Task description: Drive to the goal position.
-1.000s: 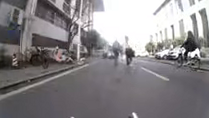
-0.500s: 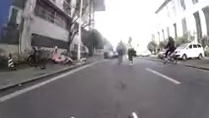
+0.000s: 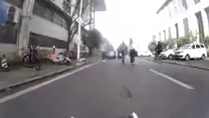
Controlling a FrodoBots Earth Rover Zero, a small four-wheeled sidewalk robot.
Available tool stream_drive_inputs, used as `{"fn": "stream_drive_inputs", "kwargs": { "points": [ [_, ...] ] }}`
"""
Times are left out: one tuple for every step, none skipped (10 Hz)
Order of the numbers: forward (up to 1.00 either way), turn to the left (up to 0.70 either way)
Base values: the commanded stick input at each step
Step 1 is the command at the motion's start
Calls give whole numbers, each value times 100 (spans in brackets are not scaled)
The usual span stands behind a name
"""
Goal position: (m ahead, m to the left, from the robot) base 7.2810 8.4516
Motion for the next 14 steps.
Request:
{"fn": "stream_drive_inputs", "kwargs": {
  "points": [
    [70,-14],
    [70,-14],
    [70,-14],
    [70,-13],
    [70,-3],
    [70,0],
    [70,0],
    [70,0],
    [70,0],
    [70,-1],
    [70,-6],
    [70,-14],
    [70,-14],
    [70,-14]
  ]
}}
